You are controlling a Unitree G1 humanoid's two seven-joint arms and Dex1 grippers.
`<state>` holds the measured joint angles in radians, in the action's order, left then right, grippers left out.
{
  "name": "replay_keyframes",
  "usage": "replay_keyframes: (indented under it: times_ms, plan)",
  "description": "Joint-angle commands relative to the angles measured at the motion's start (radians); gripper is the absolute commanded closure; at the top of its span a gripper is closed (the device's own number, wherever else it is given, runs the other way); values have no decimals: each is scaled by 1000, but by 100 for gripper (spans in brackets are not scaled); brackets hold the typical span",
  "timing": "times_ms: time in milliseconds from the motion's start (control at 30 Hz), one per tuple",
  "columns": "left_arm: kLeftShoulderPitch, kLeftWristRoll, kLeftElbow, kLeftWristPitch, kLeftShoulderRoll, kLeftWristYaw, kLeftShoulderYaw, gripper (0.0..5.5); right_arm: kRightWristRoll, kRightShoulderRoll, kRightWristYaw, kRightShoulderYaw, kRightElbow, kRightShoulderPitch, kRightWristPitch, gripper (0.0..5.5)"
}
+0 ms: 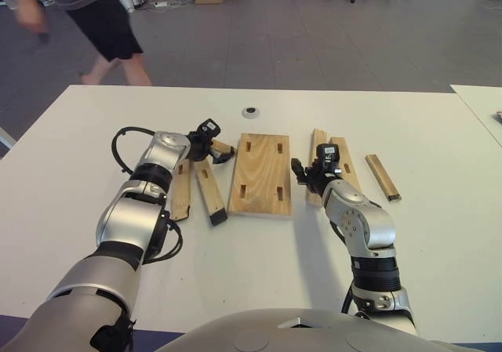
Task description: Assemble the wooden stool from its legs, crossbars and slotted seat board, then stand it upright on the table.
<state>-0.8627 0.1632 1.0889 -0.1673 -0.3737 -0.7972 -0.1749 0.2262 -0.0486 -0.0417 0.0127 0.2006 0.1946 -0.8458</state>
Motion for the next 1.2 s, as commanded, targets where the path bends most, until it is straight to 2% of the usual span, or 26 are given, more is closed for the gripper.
replay_keyframes:
  times_ms: [33,200,300,467,567,667,767,867,1033,1133,1200]
  plan:
    - [42,21,-53,-11,-57,-35,-20,63,-10,-7,-3,2,-6,15,4,195]
    - [50,85,-88,150,-78,5,-85,63,-10,-5,4,5,-14,23,7,195]
    - [9,86,-35,243,-63,63,-72,63,-11,-3,9,10,-20,25,10,195]
    - [-35,163,86,398,-69,56,-139,63,-14,1,22,18,-31,36,10,195]
    - [-84,130,152,367,-64,99,-89,63,-19,2,25,17,-33,33,10,195]
    - [-132,30,186,295,-26,153,28,63,-22,-5,23,19,-27,24,8,195]
    - [-153,2,208,241,5,253,80,63,-23,-6,24,19,-31,30,6,195]
    - [-136,-31,232,160,47,265,120,63,-23,-3,27,19,-34,37,4,195]
    - [-46,1,262,25,56,174,91,63,-25,-8,30,26,-34,37,1,195]
    - [2,49,263,29,39,173,41,63,-25,-11,28,25,-33,35,0,195]
    - [16,108,255,84,13,152,-34,63,-26,-11,29,26,-33,36,-1,195]
